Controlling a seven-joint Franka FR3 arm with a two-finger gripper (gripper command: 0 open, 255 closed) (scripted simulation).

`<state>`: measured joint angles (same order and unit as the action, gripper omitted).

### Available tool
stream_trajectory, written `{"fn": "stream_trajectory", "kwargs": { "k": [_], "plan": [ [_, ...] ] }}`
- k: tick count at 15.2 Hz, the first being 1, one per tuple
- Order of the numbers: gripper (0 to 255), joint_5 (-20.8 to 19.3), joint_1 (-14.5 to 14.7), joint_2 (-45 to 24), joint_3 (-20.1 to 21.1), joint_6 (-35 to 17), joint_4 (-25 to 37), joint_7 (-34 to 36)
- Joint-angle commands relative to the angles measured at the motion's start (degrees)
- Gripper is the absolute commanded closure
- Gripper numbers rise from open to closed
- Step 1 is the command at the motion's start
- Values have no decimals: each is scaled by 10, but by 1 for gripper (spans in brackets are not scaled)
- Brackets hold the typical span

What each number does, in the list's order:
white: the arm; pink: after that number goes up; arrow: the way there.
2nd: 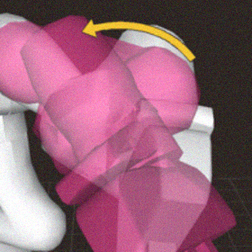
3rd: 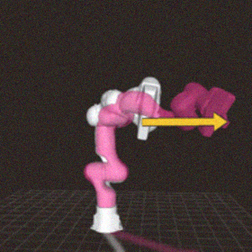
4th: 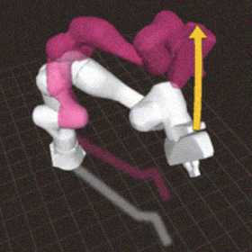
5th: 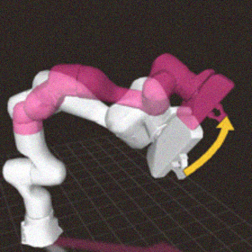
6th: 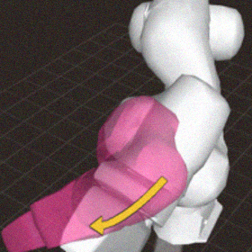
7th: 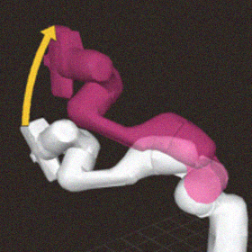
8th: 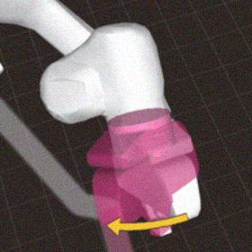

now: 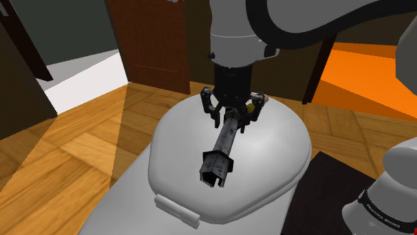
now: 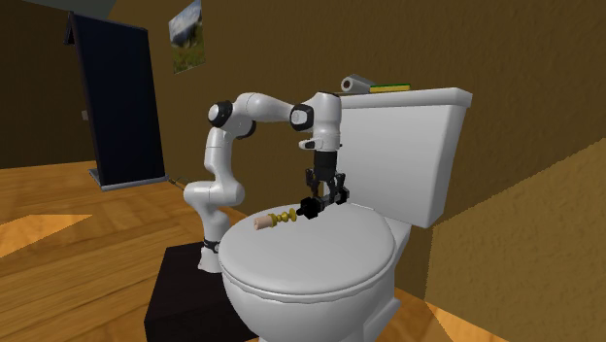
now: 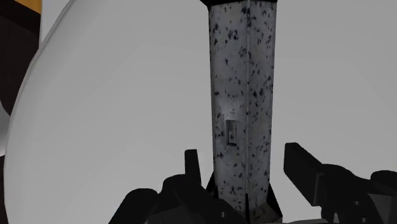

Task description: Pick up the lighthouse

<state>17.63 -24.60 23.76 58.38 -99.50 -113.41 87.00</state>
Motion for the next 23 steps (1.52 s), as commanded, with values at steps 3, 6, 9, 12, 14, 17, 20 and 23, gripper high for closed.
{"fn": "stream_trajectory", "kwargs": {
  "k": [3,6,9,12,14,17,20,23],
  "plan": [
    [255,0,0,0,0,-1,-1,0],
    [255,0,0,0,0,-1,-1,0],
    [255,0,0,0,0,-2,-2,0],
    [255,-3,-1,-1,-5,20,21,1],
    [255,-6,-3,-3,-7,35,37,2],
    [255,-10,-6,-7,-10,57,62,5],
    [255,-15,-9,-12,-11,79,88,8],
    [255,-21,-14,-20,-10,101,116,12]
  ]
}}
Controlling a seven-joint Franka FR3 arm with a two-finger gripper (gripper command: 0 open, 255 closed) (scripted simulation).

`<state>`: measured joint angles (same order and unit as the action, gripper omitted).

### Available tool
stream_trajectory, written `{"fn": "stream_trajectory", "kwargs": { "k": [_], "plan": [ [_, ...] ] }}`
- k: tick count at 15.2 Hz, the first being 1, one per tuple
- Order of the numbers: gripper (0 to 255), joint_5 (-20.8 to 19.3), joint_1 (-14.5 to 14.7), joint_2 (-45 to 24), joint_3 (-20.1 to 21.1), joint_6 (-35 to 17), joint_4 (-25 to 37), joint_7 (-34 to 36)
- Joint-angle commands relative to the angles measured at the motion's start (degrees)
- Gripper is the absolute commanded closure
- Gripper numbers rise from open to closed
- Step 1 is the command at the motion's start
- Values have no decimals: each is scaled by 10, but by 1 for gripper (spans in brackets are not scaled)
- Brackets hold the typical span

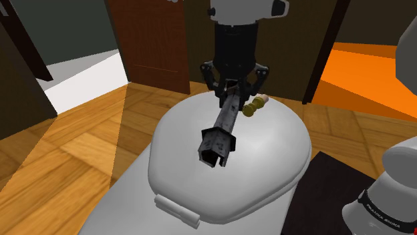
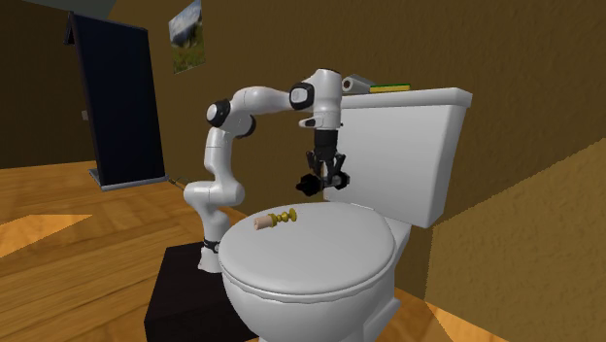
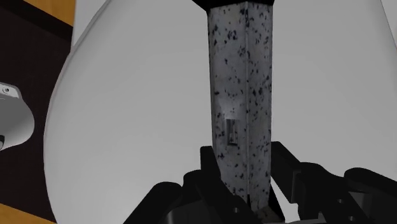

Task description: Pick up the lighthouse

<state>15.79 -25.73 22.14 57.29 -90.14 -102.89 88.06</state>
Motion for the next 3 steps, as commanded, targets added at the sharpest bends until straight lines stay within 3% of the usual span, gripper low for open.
{"fn": "stream_trajectory", "kwargs": {
  "k": [1,3],
  "plan": [
    [255,-5,-4,-6,1,15,20,3],
    [255,-5,-4,-7,1,16,21,3]
  ]
}}
